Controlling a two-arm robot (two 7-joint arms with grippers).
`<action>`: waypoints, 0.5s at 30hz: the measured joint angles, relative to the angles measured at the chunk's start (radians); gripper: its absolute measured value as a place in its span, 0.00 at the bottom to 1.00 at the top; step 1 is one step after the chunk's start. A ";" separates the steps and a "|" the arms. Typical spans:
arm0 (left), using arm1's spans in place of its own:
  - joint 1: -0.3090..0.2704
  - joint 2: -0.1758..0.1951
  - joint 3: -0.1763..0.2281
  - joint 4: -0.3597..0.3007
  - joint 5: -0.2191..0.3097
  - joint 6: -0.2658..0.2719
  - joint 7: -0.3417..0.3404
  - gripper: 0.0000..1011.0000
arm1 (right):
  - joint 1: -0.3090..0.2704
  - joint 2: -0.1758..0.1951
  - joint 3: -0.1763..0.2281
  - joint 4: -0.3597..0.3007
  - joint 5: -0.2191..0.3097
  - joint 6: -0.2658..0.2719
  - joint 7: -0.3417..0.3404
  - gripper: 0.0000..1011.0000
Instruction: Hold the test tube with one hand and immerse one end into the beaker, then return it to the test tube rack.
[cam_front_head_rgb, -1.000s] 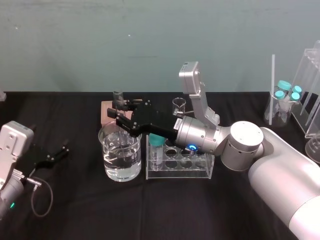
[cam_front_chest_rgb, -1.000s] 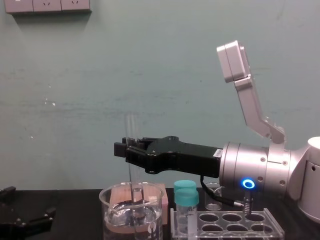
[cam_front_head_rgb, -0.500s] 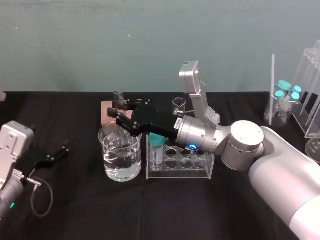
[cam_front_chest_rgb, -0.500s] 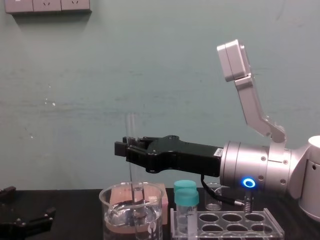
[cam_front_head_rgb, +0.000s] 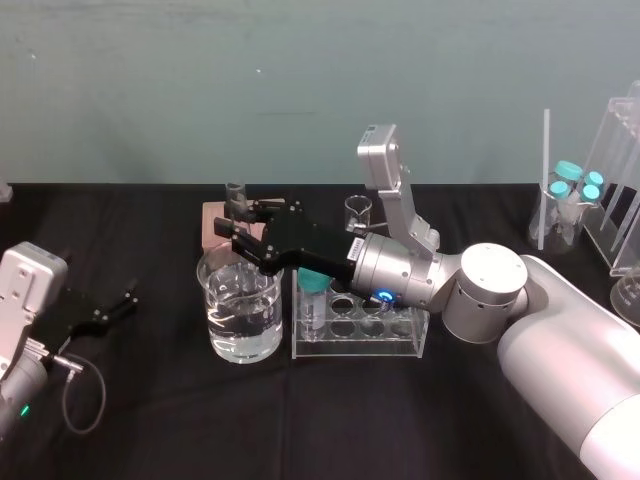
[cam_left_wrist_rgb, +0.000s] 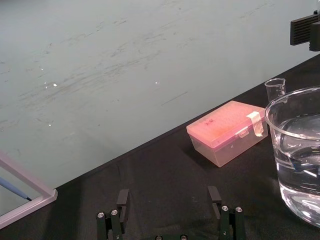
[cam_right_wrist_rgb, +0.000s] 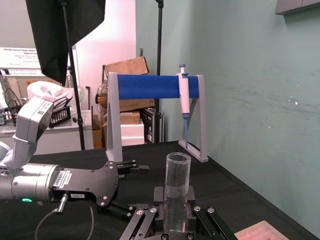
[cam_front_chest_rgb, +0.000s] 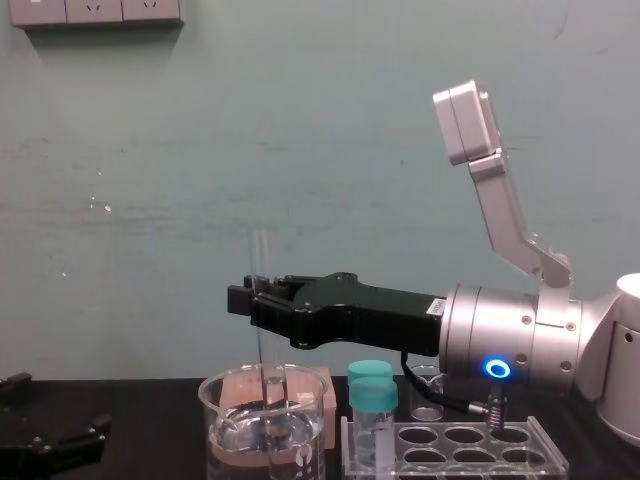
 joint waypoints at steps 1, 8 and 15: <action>0.000 0.000 0.000 0.000 0.000 0.000 0.000 0.99 | -0.001 0.001 0.000 -0.003 0.000 0.001 -0.002 0.24; 0.000 0.000 0.000 0.000 0.000 0.000 0.000 0.99 | -0.004 0.004 0.000 -0.008 0.000 0.003 -0.004 0.24; 0.000 0.000 0.000 0.000 0.000 0.000 0.000 0.99 | -0.007 0.006 -0.001 -0.013 0.000 0.003 -0.004 0.24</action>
